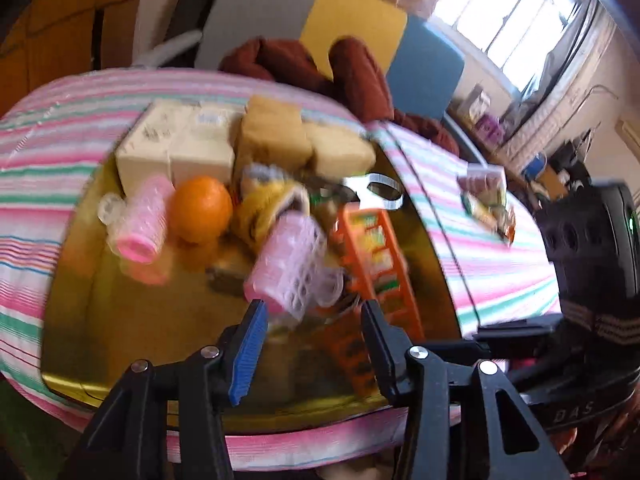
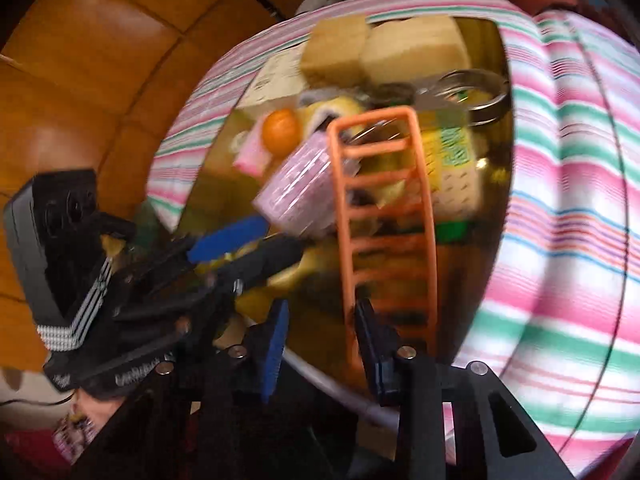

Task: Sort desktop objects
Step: 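Lower the rack and curler into the tray and open both tools, then move both tools back toward the muffin bag and cracker pack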

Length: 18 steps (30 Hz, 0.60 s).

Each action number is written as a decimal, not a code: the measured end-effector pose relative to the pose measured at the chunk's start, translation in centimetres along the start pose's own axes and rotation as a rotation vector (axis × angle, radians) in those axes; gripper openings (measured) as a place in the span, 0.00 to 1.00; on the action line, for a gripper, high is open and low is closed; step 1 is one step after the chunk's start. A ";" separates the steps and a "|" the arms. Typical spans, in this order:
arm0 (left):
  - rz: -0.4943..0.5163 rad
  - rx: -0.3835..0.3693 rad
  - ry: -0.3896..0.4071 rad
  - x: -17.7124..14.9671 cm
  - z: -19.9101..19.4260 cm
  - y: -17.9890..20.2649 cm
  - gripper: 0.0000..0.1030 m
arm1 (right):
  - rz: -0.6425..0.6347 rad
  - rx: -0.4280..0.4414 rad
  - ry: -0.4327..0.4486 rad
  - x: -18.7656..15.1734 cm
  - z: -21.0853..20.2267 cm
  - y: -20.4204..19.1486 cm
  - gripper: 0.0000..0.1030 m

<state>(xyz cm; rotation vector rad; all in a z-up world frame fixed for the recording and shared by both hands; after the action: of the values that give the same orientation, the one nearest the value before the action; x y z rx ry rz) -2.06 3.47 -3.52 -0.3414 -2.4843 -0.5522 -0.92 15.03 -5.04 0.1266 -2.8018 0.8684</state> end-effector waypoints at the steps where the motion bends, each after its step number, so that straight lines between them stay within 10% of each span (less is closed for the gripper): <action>1: 0.001 0.016 0.018 0.3 -0.4 -0.2 0.48 | -0.006 0.008 0.020 -0.2 -0.6 -0.1 0.35; 9: -0.049 0.061 0.000 1.5 0.3 -0.1 0.50 | 0.003 -0.095 0.230 -0.4 -7.2 2.2 0.69; 18: 0.069 0.047 -0.011 2.2 1.2 4.9 0.54 | 0.185 -0.221 0.297 -0.8 -10.7 10.4 0.75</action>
<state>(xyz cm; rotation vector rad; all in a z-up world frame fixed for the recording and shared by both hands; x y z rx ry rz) -2.64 8.62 -1.58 -0.4112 -2.4812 -0.4640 0.14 29.71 -2.33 -0.2765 -2.6304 0.5523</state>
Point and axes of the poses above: each gripper's, at about its wrist camera, not at the fingertips, and z roughly the way its jaws point, y to its right, x to its top, the point moved 2 cm from there along z, roughly the way its jaws point, and after that the axes turned 4 degrees about z, right-handed, at the moved point
